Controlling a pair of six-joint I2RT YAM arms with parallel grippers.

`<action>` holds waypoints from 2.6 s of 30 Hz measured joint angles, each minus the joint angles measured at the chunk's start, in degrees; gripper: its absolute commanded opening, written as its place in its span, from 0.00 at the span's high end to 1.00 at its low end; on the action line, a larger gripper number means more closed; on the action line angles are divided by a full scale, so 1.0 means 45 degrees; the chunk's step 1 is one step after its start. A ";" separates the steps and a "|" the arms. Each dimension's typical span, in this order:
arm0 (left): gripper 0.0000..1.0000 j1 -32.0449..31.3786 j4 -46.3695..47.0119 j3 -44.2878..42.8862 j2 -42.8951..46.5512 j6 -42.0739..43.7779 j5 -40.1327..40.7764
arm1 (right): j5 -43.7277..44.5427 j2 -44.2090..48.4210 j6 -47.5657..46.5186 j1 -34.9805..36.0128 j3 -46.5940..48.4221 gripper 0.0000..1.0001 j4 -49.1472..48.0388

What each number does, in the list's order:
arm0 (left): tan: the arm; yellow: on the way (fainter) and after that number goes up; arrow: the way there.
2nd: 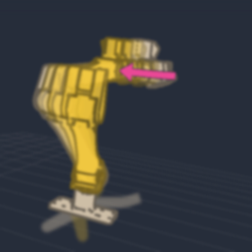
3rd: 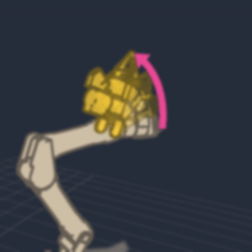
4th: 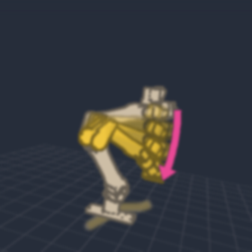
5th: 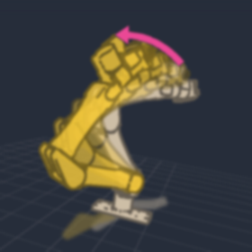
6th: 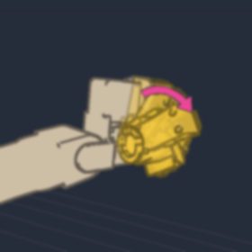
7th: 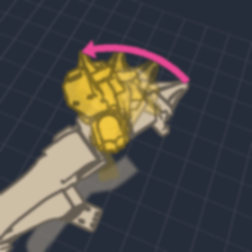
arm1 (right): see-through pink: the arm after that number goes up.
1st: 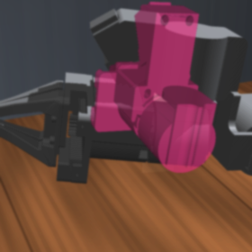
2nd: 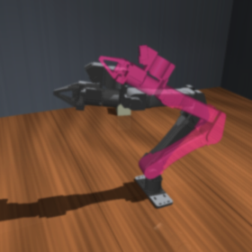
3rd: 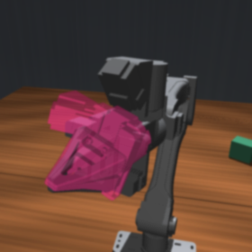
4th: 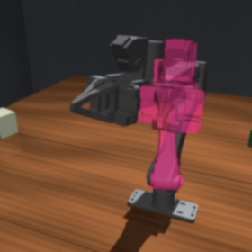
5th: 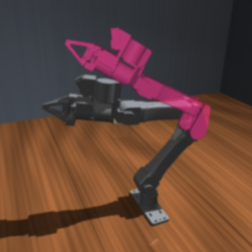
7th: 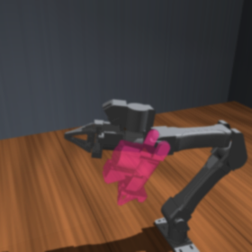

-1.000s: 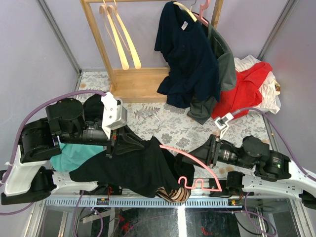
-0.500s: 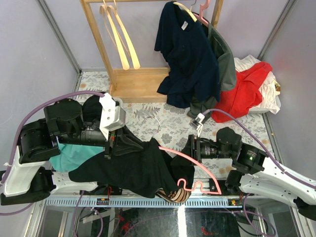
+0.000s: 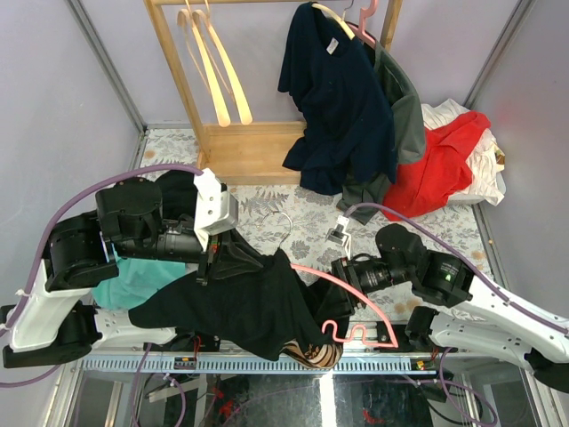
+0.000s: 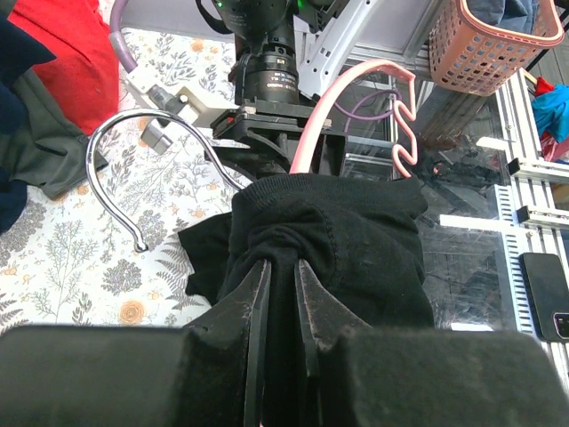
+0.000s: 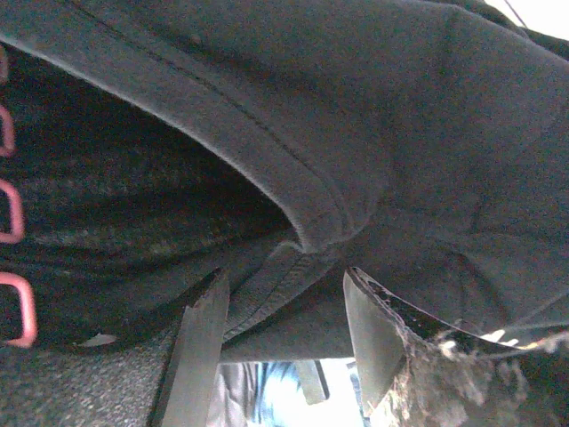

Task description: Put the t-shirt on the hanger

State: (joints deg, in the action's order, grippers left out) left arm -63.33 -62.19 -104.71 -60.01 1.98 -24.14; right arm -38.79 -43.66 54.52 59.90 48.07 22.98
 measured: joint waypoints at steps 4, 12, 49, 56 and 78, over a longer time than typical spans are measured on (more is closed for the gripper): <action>1.00 0.0000 0.0005 0.0010 -0.0053 0.0000 0.0015 | -0.0073 -0.0194 -0.1020 0.0000 0.0136 0.55 0.1044; 1.00 0.0000 0.0000 0.0010 -0.0097 0.0000 0.0151 | 0.0510 -0.0403 -0.2064 0.0000 0.0136 0.98 0.2419; 1.00 -0.0083 0.1569 0.2628 0.1593 -0.0087 0.5571 | 0.8257 0.3041 -0.0724 -0.0015 0.2861 1.00 0.7378; 1.00 -0.0087 0.2594 0.3555 0.2064 -0.0097 0.5897 | 0.8068 0.3245 -0.0525 -0.0015 0.2739 1.00 0.7072; 1.00 -0.0083 0.5382 0.5863 0.2939 0.0597 0.6975 | 0.6931 0.3254 -0.0369 -0.0015 0.2419 1.00 0.6164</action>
State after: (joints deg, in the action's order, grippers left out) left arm -63.70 -37.98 -78.32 -46.78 4.67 7.25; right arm -7.60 -29.02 52.86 59.83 58.96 50.72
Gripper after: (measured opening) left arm 0.106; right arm 0.026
